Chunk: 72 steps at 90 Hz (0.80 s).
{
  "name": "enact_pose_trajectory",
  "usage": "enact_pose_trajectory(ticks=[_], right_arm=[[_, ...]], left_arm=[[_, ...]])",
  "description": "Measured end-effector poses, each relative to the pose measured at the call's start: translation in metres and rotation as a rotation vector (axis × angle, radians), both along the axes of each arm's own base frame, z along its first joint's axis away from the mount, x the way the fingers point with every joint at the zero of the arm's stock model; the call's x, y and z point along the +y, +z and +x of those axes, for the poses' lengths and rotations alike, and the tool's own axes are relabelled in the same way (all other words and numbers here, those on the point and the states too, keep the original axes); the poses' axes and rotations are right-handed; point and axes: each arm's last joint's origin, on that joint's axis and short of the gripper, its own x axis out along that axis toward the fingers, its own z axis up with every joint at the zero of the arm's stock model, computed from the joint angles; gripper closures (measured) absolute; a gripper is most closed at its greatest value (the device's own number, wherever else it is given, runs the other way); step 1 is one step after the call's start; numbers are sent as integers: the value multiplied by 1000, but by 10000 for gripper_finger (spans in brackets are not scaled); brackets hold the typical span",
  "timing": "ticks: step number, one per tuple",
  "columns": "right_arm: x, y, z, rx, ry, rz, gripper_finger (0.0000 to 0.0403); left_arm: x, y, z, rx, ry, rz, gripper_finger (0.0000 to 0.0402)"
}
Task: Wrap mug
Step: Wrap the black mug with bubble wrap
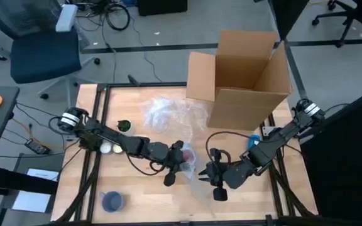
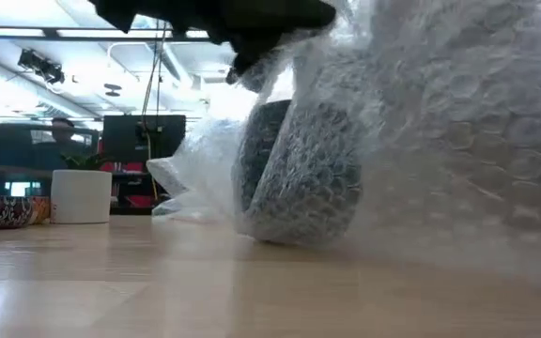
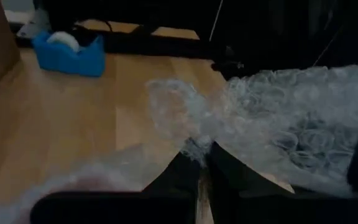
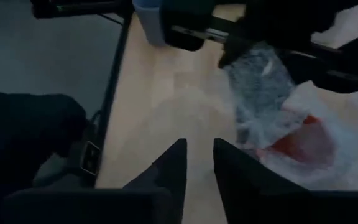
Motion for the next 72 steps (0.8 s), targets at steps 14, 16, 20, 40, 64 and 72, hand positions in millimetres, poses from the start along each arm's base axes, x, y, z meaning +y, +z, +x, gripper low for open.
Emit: enact_pose_trajectory(ticks=[14,16,20,40,64,72], right_arm=[[-15,-8,2,46,-177,-28,291],[-17,-10,2,59,-191,-30,286],[-21,-11,5,72,-199,-11,278],[-29,-6,19,60,-149,148,263],[-32,-5,23,82,-79,228,270],[-32,-5,24,78,-86,223,269]], left_arm=[[-2,3,7,-22,-36,20,402],[-2,4,7,-24,-38,21,402],[-2,4,8,-30,-42,30,402],[-3,2,8,-40,-54,62,402],[-1,1,9,-34,-35,75,401],[-1,1,9,-39,-40,92,401]])
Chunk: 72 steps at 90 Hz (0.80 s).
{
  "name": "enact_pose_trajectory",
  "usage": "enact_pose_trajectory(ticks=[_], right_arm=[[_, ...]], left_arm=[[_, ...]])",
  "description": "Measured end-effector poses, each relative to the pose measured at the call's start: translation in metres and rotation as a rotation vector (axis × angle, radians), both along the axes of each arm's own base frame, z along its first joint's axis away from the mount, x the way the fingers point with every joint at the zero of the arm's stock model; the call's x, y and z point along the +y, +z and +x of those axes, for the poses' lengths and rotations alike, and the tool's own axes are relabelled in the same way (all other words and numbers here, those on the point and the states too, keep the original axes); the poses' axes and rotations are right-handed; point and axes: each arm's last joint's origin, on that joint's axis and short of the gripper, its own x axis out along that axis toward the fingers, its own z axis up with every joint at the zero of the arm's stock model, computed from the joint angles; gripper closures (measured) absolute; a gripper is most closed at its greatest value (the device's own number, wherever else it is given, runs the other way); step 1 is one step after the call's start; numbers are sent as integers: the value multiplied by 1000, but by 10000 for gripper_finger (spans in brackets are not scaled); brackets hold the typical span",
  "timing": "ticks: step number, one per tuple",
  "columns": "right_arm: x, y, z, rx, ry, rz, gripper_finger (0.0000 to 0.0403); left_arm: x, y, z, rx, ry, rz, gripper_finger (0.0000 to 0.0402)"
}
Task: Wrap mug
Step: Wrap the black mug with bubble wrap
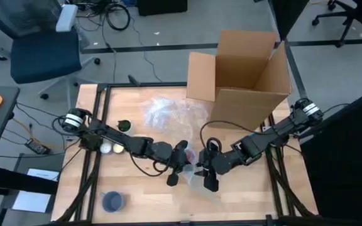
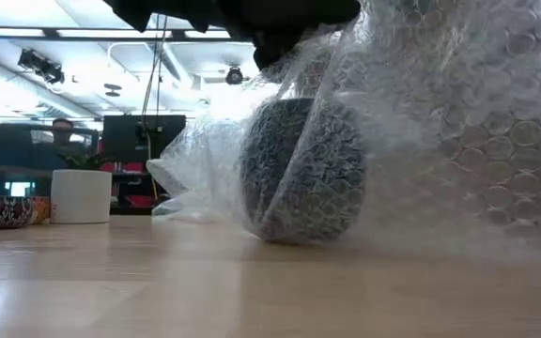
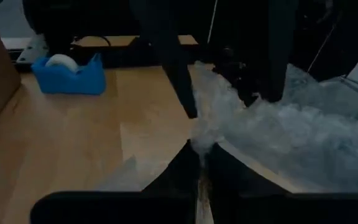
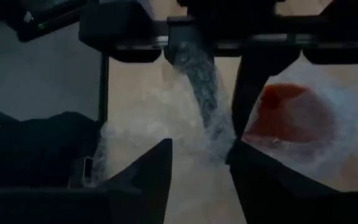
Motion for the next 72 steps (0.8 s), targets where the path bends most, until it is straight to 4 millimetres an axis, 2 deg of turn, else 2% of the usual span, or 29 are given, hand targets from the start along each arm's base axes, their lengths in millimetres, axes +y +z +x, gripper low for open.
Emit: enact_pose_trajectory(ticks=[23,53,72], right_arm=[[-6,0,3,2,-38,-6,292],[-9,-4,0,46,-37,-32,395],[-8,-7,-4,87,-56,-34,402]], left_arm=[[0,2,1,-24,0,-1,381],[0,4,1,-47,-5,15,322],[1,5,1,-49,-3,14,293]])
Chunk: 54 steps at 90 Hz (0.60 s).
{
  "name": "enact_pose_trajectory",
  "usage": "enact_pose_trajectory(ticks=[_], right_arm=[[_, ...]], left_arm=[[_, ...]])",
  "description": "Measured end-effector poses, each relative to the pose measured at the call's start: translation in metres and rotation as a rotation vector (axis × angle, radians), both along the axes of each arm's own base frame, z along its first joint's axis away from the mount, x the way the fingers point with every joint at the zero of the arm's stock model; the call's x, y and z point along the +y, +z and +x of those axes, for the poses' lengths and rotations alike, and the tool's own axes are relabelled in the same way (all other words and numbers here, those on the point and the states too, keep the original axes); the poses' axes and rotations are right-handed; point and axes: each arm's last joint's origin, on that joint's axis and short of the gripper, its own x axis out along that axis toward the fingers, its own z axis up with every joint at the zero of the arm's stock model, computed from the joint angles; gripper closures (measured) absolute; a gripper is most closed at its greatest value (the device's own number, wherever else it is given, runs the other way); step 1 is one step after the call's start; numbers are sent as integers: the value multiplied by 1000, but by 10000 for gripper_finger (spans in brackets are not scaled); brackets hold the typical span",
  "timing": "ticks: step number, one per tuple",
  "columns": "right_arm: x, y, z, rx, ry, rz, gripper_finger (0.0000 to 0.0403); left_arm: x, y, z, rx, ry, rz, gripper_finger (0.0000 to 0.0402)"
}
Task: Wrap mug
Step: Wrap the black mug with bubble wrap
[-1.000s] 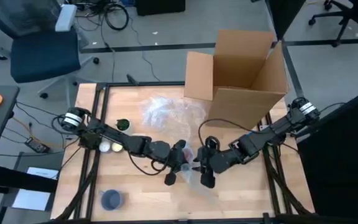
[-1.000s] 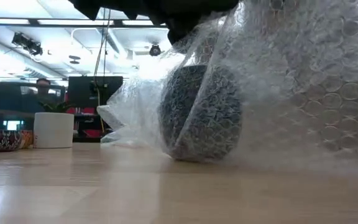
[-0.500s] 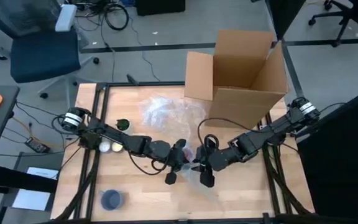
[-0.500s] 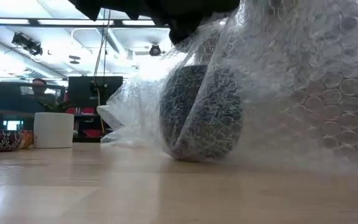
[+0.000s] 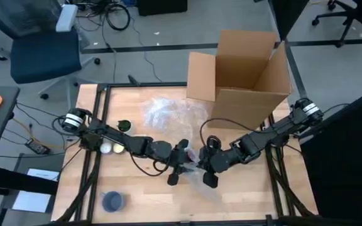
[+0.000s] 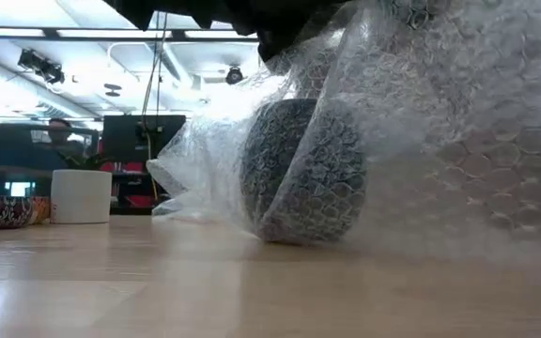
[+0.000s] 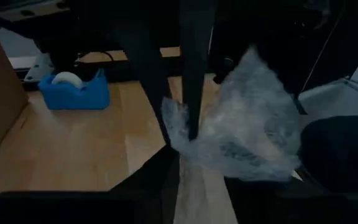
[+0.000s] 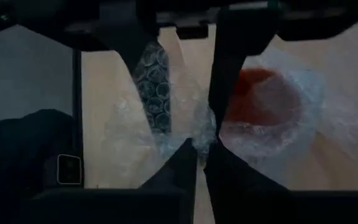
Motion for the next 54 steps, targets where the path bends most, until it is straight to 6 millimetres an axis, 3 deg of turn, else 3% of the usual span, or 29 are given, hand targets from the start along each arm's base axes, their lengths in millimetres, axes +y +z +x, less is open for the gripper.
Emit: enact_pose_trajectory(ticks=[10,29,44,54], right_arm=[[3,-2,-3,18,-9,-2,402],[9,-8,-17,94,-95,-34,403],[16,-12,-28,138,-142,-26,403],[22,-13,-34,153,-161,-14,403]], left_arm=[[2,5,-3,6,2,6,285],[15,36,-25,37,19,43,282],[22,47,-54,199,48,78,282],[21,40,-71,377,90,62,282]])
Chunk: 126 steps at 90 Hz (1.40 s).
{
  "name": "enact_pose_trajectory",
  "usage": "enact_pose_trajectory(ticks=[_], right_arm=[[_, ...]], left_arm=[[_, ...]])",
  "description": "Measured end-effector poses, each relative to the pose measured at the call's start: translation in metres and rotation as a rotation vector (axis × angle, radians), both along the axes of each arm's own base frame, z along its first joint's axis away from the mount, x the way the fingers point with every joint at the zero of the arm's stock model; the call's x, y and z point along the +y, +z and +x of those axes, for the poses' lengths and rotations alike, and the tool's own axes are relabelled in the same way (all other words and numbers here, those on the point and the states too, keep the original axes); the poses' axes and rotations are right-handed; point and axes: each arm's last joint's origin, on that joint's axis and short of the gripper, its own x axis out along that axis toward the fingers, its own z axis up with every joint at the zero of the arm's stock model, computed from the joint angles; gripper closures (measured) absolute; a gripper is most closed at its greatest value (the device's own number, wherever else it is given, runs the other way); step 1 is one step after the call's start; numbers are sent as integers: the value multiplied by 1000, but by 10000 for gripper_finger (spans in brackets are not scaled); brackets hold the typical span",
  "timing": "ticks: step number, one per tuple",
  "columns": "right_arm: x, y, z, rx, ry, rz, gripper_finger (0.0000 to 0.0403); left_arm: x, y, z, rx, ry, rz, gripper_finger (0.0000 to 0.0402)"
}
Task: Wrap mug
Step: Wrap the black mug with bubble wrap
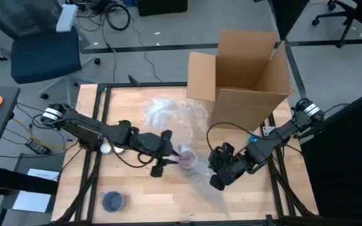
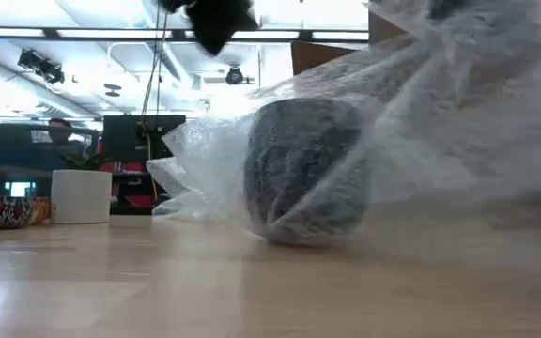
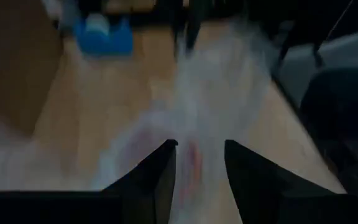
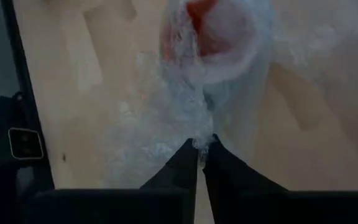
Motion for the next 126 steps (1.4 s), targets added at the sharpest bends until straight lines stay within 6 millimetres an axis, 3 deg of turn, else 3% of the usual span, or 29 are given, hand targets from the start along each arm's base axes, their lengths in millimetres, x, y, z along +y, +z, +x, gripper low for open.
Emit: enact_pose_trajectory(ticks=[17,32,43,62,77,97,126], right_arm=[[5,-1,-6,3,-43,6,403],[4,-12,-13,49,-92,8,403],[2,-26,-18,89,-131,11,403],[-2,-46,-25,148,-168,21,403],[-2,-46,-24,142,-163,32,403],[-2,-44,-19,109,-132,31,403],[-1,-39,-5,9,-48,44,403]], left_arm=[[-10,-18,-19,232,87,3,282],[-18,-27,-31,326,161,79,282],[-23,-34,-31,271,208,110,282],[-25,-61,-33,233,172,15,282],[-27,-73,-29,151,158,-16,282],[-32,-80,-7,-6,97,1,282],[-24,-75,5,-106,116,-12,282]])
